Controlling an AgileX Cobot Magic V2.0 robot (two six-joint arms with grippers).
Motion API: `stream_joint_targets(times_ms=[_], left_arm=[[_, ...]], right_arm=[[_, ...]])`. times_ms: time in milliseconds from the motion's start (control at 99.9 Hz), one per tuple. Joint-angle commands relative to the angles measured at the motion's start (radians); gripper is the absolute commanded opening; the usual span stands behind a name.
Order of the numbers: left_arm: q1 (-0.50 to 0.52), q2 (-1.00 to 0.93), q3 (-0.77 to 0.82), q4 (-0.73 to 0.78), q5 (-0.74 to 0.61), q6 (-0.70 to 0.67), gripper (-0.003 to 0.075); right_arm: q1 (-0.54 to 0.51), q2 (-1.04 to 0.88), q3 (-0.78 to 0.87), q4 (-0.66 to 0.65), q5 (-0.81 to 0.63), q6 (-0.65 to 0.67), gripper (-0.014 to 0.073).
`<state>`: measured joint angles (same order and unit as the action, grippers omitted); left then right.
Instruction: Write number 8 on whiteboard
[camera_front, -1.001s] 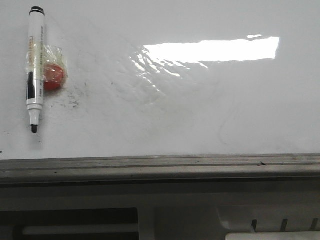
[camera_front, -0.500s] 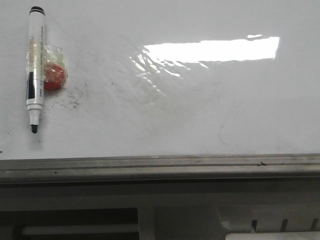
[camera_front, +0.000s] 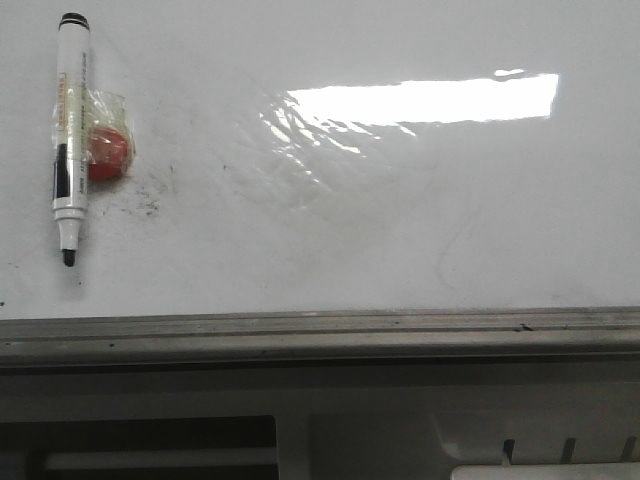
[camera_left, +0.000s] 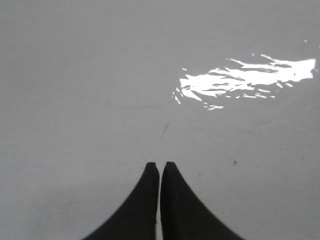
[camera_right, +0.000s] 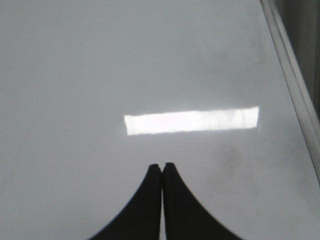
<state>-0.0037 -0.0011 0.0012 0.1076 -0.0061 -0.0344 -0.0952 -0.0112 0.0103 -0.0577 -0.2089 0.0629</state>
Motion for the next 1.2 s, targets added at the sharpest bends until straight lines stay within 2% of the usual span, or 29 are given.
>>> stream_joint_targets(times_ms=[0,100,200,320,450,600,690,800,890,1041,1111,1191], left_arm=[[0.002,-0.031,0.031,-0.038,-0.095,-0.004,-0.002],[0.002,-0.031,0.025,-0.128,-0.1,-0.009,-0.002],[0.002,-0.031,-0.001,-0.189,-0.071,-0.009,-0.0021],[0.002,-0.005,-0.072,-0.166,-0.001,-0.009,-0.0021],[0.002,0.053,-0.162,-0.167,0.096,-0.009,-0.0021],[0.002,0.127,-0.239,-0.17,0.17,0.003,-0.002],[0.002,0.157,-0.264,-0.17,0.18,0.015,-0.002],[0.002,0.178,-0.27,-0.144,0.173,0.019,-0.0013],[0.002,0.193,-0.27,-0.144,0.171,0.019,0.0064],[0.002,0.22,-0.268,-0.153,0.1,0.019,0.0281],[0.002,0.242,-0.264,-0.202,0.025,0.019,0.0316],[0.0,0.28,-0.264,-0.213,-0.024,0.019,0.0316]], right_arm=[[-0.008,-0.02,0.011,0.004,-0.107,0.003,-0.0064],[-0.008,-0.02,0.011,0.004,-0.1,0.01,-0.0064],[-0.008,-0.02,-0.014,0.004,-0.052,0.108,-0.0064],[-0.008,-0.012,-0.085,0.002,0.209,0.11,-0.0063],[-0.008,0.037,-0.162,0.058,0.343,0.11,-0.0063],[-0.008,0.148,-0.283,0.074,0.581,0.11,-0.0063],[-0.008,0.22,-0.322,0.076,0.601,0.11,-0.0064],[-0.006,0.27,-0.33,0.076,0.546,0.11,-0.0064],[-0.006,0.279,-0.33,0.076,0.541,0.11,-0.0064],[-0.006,0.283,-0.33,0.076,0.541,0.11,-0.0063],[-0.006,0.283,-0.33,0.076,0.541,0.11,-0.0064],[-0.006,0.283,-0.33,0.073,0.55,0.11,-0.0063]])
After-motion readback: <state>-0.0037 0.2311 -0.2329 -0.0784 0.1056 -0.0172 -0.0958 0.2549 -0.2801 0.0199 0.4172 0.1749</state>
